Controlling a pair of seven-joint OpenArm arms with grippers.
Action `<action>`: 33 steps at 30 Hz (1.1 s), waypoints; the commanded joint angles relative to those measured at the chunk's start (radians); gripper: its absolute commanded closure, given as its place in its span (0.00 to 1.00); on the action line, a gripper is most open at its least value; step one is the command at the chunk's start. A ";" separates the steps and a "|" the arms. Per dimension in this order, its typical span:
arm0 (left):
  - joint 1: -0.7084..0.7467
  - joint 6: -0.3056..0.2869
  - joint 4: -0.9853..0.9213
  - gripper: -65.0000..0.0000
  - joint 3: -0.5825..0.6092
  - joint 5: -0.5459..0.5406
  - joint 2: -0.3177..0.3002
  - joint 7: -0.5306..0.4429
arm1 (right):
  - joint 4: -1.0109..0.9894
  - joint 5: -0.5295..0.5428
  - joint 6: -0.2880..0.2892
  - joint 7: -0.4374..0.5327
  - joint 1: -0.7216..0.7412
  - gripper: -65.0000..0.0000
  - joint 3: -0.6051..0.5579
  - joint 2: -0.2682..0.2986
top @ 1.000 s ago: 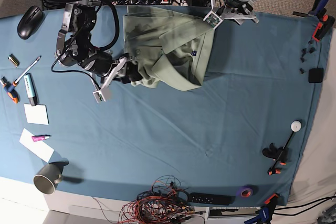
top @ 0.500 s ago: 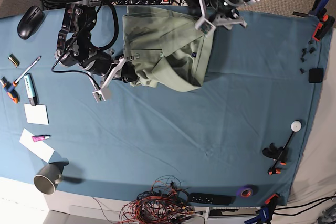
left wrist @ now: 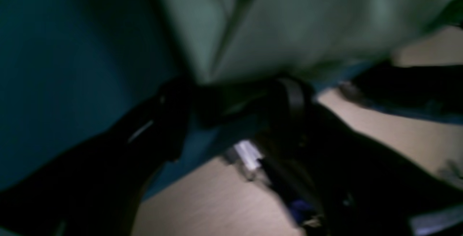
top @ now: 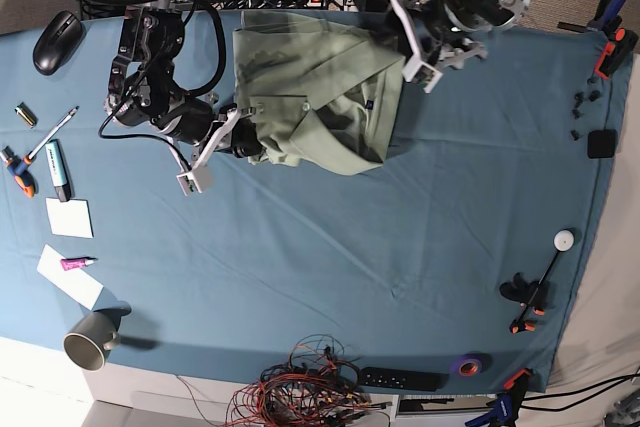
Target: Fold the T-shirt properly
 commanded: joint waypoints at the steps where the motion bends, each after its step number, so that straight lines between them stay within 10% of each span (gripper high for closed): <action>1: 0.010 -0.012 -0.005 0.46 0.005 -0.022 0.003 0.020 | 0.014 0.018 0.006 0.023 0.014 1.00 0.002 0.005; 9: 0.010 -0.063 -0.015 0.51 0.005 -0.079 0.006 0.023 | 0.014 0.018 0.006 0.023 0.014 1.00 0.002 0.005; 15: -0.019 -0.063 -0.015 1.00 0.004 -0.070 0.006 -0.010 | 0.014 0.020 0.011 0.023 0.014 1.00 0.002 0.005; 33: -0.175 -0.055 -0.028 1.00 0.003 -0.006 -0.020 -0.036 | 0.223 -0.087 0.019 0.025 -0.097 1.00 0.002 0.005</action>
